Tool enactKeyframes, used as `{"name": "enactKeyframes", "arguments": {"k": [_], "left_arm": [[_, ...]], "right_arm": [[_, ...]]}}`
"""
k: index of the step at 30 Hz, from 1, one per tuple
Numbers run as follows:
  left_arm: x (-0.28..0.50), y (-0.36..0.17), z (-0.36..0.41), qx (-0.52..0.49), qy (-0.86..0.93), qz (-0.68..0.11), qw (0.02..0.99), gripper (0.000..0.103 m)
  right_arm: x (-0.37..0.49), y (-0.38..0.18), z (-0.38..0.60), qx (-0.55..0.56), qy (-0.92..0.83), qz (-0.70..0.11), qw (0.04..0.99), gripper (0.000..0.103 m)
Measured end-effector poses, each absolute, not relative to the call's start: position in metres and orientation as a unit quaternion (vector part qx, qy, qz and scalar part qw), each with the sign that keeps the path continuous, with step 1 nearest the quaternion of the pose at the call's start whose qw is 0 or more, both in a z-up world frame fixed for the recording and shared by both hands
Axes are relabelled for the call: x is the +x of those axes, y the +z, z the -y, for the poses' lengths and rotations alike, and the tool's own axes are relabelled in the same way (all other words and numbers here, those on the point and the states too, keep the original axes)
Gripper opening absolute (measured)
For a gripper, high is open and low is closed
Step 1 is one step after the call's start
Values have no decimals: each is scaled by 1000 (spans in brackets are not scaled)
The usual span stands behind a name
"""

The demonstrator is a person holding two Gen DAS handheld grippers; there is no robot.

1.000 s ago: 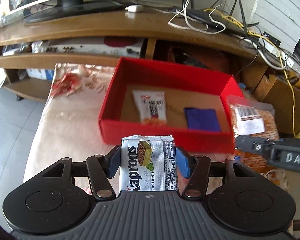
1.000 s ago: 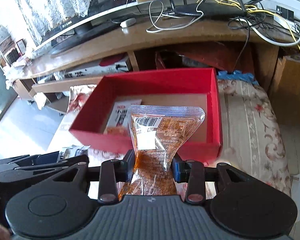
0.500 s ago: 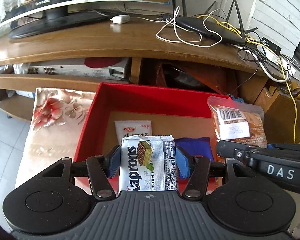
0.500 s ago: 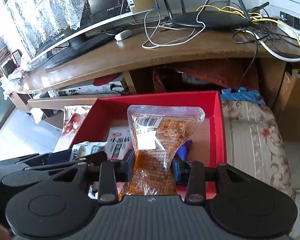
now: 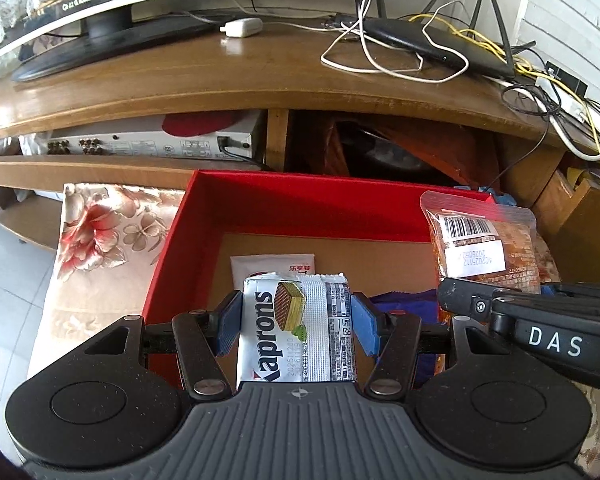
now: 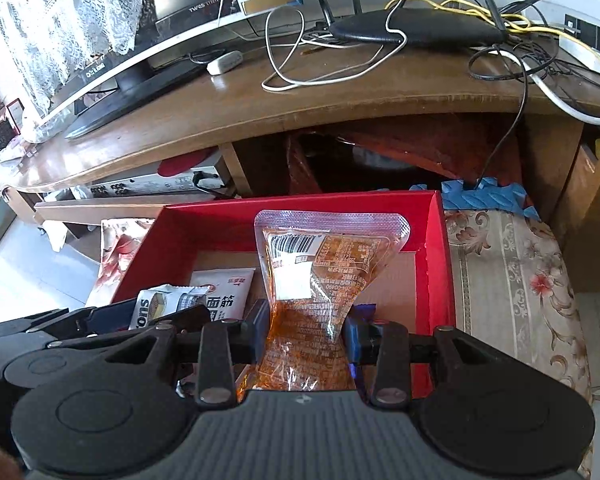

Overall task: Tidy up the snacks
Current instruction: 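Carry both held packets over the red box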

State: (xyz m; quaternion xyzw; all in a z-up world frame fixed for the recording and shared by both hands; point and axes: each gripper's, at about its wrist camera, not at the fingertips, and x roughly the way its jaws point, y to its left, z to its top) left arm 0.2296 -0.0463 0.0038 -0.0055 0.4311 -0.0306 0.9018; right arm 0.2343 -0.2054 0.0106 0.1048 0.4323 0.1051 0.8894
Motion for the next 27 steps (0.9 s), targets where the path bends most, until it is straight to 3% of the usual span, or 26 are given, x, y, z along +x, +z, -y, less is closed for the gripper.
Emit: {"name": "enactKeyframes", "arguments": {"k": [27], "left_arm": [[239,-20,50,20,-7,-452,892,64]], "right_arm": [[253,-23,198,91,98,-455,881,37]]}}
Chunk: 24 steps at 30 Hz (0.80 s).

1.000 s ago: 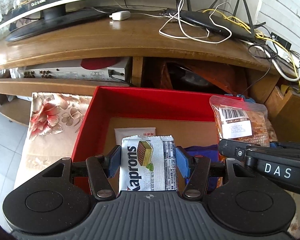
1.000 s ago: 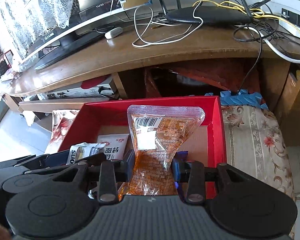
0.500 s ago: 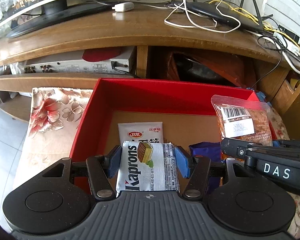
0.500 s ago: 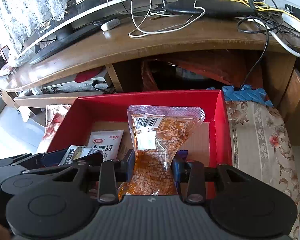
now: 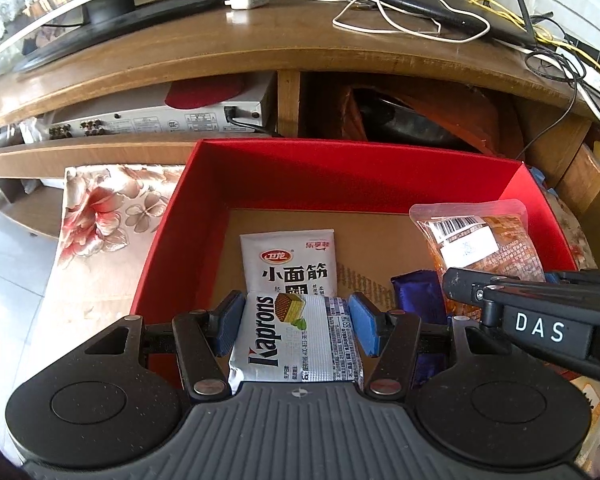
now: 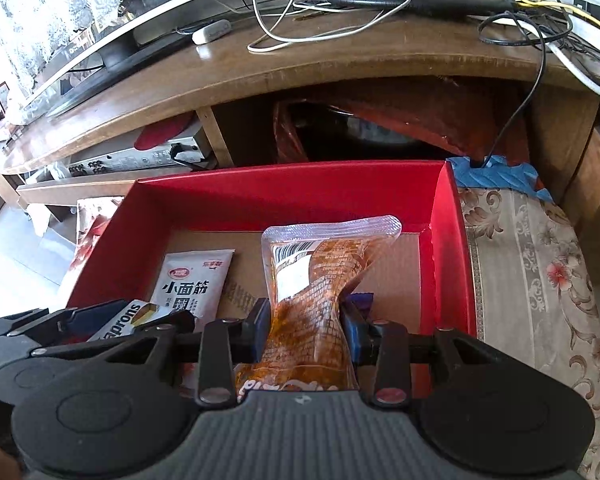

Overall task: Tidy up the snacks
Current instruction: 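Carry both held packets over the red box, then lower the Kaprons packet into the box with the left gripper while the right lowers the bread packet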

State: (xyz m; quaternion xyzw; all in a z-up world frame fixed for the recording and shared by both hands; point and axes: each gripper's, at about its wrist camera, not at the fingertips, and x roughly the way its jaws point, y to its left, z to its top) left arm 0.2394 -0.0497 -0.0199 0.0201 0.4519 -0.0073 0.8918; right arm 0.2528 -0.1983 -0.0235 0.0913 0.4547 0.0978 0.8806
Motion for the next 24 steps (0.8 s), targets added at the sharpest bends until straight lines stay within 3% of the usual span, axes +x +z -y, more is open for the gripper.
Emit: {"name": "enactKeyframes", "arguments": {"k": [13,24], "left_arm": [[241,-20,51,22,-11,-452,892,64],[238,-14,51,20,-8,-445,895,70]], "right_arm": [[259,-27,198,84,89,-454,882,37],[256,-20,200,80,80,-444,889,40]]}}
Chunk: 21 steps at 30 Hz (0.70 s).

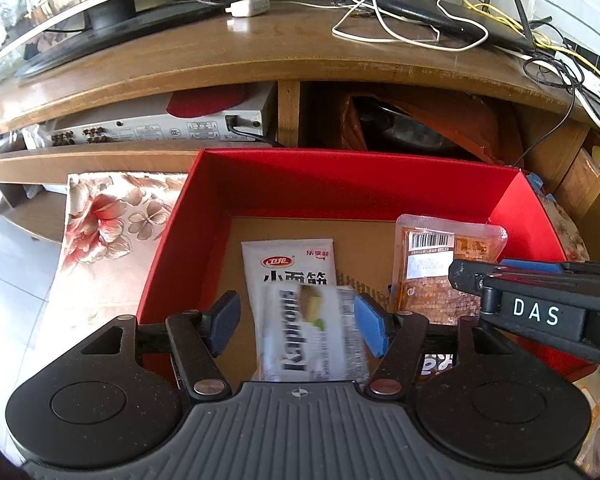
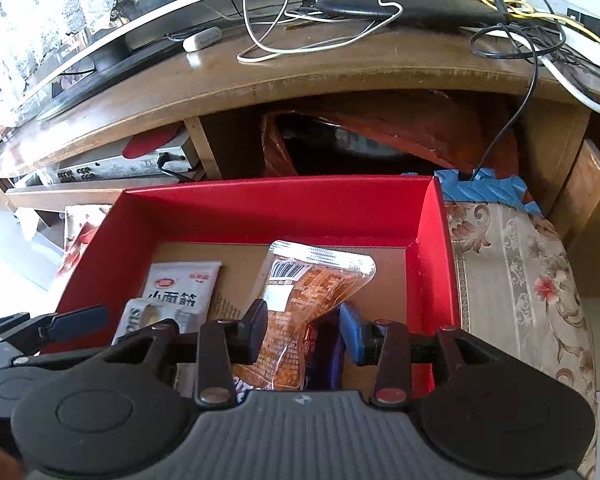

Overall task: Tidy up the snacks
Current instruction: 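Lower the Kaprons packet into the box with the left gripper while the right lowers the bread packet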

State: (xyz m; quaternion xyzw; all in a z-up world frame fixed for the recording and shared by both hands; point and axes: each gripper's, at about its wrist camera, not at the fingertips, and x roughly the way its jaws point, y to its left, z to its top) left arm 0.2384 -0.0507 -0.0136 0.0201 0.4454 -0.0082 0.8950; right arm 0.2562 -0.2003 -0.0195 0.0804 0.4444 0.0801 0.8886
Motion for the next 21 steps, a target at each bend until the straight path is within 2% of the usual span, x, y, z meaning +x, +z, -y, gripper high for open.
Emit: {"name": "enactKeyframes", "arguments": {"k": [3,4,5,21], "left_arm": [[237,-12,52,20,-13,-445,895,76],[236,-11,53,19,-17,-443,896,79],[235,-10,54,21,-19,-441,897,79],[209,10,58,27,-31,-420,907,79]], "right_arm": [[255,-17,202,83,79,-441,890,41],[255,-16,202,86,81,-440,890,46],[254,-15,202,88,83,-439,890,49],[227,11,207,88,72,-413,904,49]]}}
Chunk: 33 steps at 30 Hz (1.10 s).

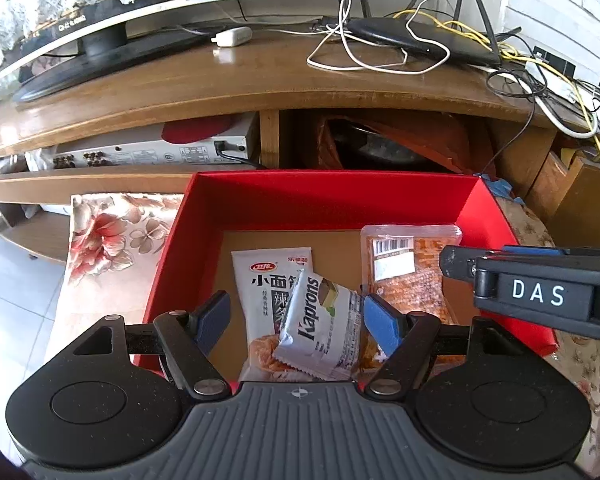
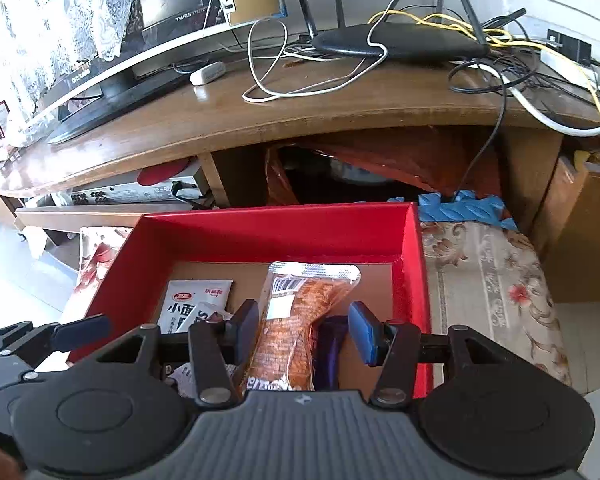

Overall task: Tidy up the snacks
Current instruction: 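Lower the Kaprons packet into the box with the left gripper while the right lowers the bread packet, then open both grippers and withdraw them from the red box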

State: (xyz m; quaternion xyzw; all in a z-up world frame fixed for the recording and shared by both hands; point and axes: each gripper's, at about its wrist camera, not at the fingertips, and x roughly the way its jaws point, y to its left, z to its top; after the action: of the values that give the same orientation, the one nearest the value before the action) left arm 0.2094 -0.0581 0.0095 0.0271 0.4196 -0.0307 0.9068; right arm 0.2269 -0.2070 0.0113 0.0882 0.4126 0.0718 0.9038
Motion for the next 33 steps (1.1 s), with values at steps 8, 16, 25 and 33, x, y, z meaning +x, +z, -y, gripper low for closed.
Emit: {"name": "enactKeyframes", "arguments": {"k": [8,16,25,33], "left_arm": [[187,16,58,30,-39,-416,908,80],[163,13,51,24,-47,-431,901,81],[140,-6,44,4,-50,-471,881,82],[155,-32,54,-26,-36,-508,860,84]], "right_arm": [[202,15,212,83,63,-416,903,49],[174,14,220,89,63,-427,898,49],[142,7,225,85,69,-445,889,49],[134,5,229,90,77,-453,884,51]]}}
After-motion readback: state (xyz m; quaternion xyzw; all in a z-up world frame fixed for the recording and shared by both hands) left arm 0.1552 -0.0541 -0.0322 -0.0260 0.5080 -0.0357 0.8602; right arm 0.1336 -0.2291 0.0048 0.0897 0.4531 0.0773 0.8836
